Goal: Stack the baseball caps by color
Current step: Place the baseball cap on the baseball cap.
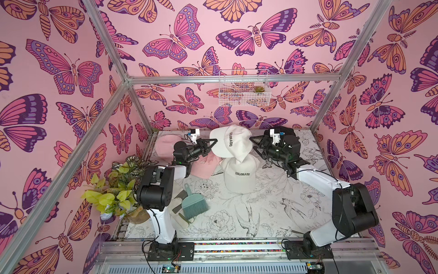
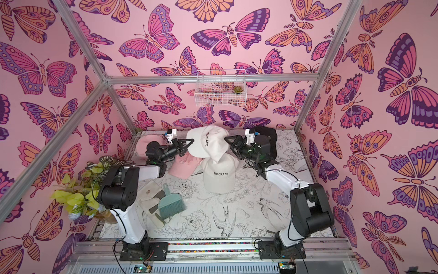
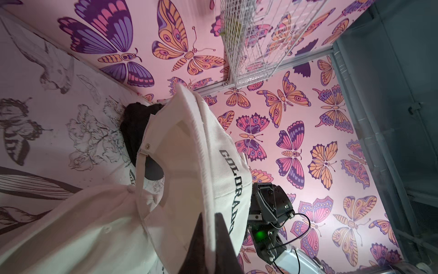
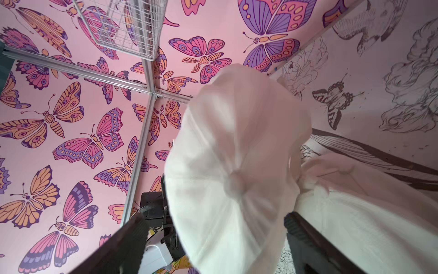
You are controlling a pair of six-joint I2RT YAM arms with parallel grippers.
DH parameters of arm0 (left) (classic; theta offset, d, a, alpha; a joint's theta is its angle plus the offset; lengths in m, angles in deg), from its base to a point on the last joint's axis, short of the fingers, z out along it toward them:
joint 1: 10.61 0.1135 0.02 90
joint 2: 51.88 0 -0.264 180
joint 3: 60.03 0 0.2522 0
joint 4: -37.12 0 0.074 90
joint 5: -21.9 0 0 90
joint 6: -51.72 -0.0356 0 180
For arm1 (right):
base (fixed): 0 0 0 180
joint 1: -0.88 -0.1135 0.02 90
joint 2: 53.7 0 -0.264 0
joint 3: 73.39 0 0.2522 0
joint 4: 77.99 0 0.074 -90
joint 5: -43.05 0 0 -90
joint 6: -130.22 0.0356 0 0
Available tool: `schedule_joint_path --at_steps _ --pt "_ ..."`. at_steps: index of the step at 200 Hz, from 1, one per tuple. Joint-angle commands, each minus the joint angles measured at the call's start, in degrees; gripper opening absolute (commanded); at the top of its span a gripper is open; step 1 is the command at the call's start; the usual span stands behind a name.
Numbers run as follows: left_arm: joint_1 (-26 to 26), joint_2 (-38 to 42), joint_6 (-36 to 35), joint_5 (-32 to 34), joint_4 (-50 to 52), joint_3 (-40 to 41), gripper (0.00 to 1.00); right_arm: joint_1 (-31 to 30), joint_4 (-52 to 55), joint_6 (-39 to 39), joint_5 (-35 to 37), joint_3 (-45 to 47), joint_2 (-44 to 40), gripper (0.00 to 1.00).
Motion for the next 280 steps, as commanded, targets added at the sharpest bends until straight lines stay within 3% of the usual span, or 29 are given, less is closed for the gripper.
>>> schedule_joint_path --at_steps 1,50,120,170,214,257,280 --pt "-0.5 3.0 -3.0 -1.1 0.5 -0.4 0.0 0.4 1.5 1.3 -0.6 -1.3 -0.1 0.94" --pt "-2.6 6.0 -14.0 0.1 16.4 -2.5 0.0 0.3 -17.2 8.7 -5.0 0.1 3.2 0.93" --pt "-3.2 -0.6 -2.5 -0.6 4.5 -5.2 0.0 -0.1 -42.9 22.8 -7.4 -0.1 10.4 0.92" --pt "-2.4 0.7 -10.2 0.6 15.6 -5.1 0.0 -0.1 -42.6 19.2 -10.0 0.3 4.1 0.9" --pt "-2.5 1.1 -9.9 -1.2 15.8 -6.1 0.0 0.0 -41.6 19.0 -8.6 1.2 2.1 0.91" --pt "-2.5 1.8 -7.0 -1.9 13.2 -6.9 0.0 0.0 -19.9 8.9 -6.1 3.5 0.7 0.96" --pt "-2.4 1.8 -6.5 -2.2 12.6 -6.9 0.0 0.1 -14.9 5.2 -3.7 5.4 -1.2 0.97"
